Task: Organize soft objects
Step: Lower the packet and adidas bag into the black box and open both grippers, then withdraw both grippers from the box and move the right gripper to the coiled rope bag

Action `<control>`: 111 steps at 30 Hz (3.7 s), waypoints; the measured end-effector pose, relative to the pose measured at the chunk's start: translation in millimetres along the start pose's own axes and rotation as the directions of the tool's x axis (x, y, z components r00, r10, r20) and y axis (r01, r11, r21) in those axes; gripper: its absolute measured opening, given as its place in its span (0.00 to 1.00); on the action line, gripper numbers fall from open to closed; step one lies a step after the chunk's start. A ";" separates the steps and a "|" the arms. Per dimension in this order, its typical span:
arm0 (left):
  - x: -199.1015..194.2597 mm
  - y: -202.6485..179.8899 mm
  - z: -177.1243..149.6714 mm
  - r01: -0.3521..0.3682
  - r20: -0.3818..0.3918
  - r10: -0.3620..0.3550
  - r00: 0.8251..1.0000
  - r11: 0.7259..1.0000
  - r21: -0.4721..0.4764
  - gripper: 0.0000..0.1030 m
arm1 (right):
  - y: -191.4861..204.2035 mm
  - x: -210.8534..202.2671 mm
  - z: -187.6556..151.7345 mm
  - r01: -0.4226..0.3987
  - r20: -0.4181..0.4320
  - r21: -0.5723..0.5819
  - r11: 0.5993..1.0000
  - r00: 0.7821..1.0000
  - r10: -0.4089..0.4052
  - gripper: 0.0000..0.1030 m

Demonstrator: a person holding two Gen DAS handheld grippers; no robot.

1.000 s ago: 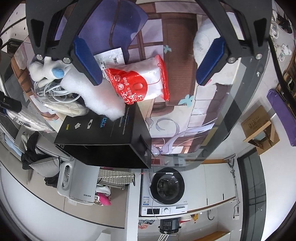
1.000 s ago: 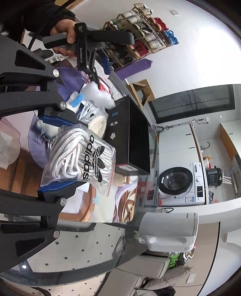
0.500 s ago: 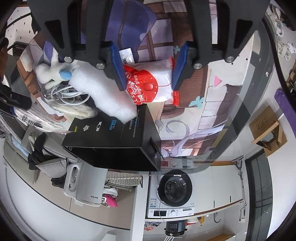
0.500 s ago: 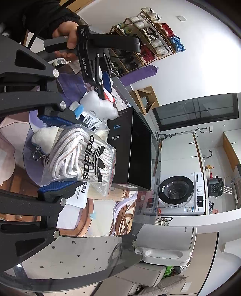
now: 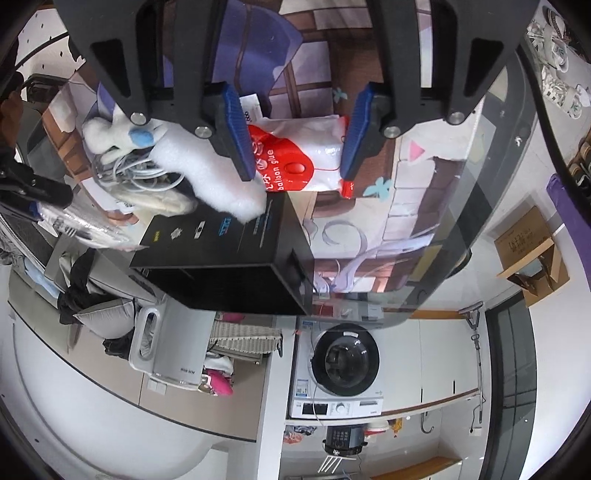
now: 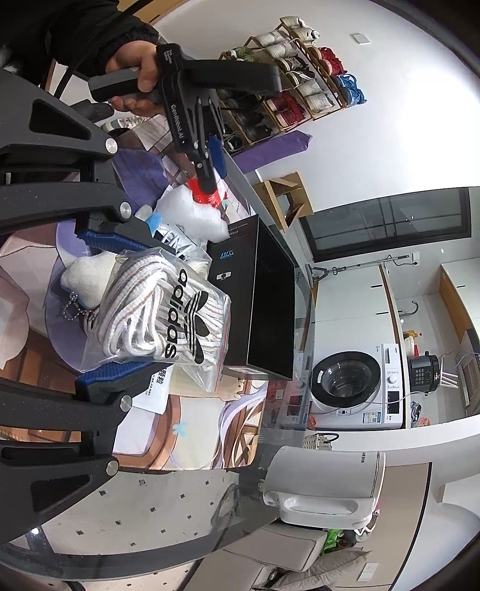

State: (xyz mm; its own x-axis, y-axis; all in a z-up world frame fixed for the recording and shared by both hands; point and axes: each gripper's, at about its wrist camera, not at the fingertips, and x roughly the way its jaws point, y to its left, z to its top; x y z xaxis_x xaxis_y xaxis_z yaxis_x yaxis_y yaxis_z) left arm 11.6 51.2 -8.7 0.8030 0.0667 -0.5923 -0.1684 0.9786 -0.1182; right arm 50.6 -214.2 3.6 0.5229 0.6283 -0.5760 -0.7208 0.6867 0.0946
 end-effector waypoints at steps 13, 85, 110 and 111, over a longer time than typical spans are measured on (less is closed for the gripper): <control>-22.5 -6.7 14.9 0.044 0.071 -0.044 0.996 0.999 -0.002 0.45 | 1.2 -5.1 8.0 -0.005 0.033 -0.015 1.000 0.999 0.005 0.48; 79.0 -43.6 96.1 0.090 0.003 -0.090 0.996 0.994 0.066 0.62 | -9.8 117.4 116.6 0.051 -0.150 -0.190 0.980 0.985 -0.081 0.76; 11.1 -25.8 60.7 0.085 0.074 -0.086 0.994 0.996 0.023 0.98 | -26.8 37.6 62.8 0.041 -0.029 0.030 0.999 0.999 -0.041 0.99; 10.8 -26.1 59.3 0.088 0.072 -0.090 0.993 0.996 0.023 0.98 | -26.6 36.2 60.0 0.043 -0.032 0.032 0.999 0.999 -0.042 0.99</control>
State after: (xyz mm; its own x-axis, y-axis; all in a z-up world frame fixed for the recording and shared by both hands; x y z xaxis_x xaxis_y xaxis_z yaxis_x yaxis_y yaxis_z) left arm 58.6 37.9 35.2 0.8538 -0.0076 -0.5206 -0.0837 0.9849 -0.1517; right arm 116.1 -187.9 28.9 0.5384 0.5868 -0.6048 -0.6824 0.7247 0.0956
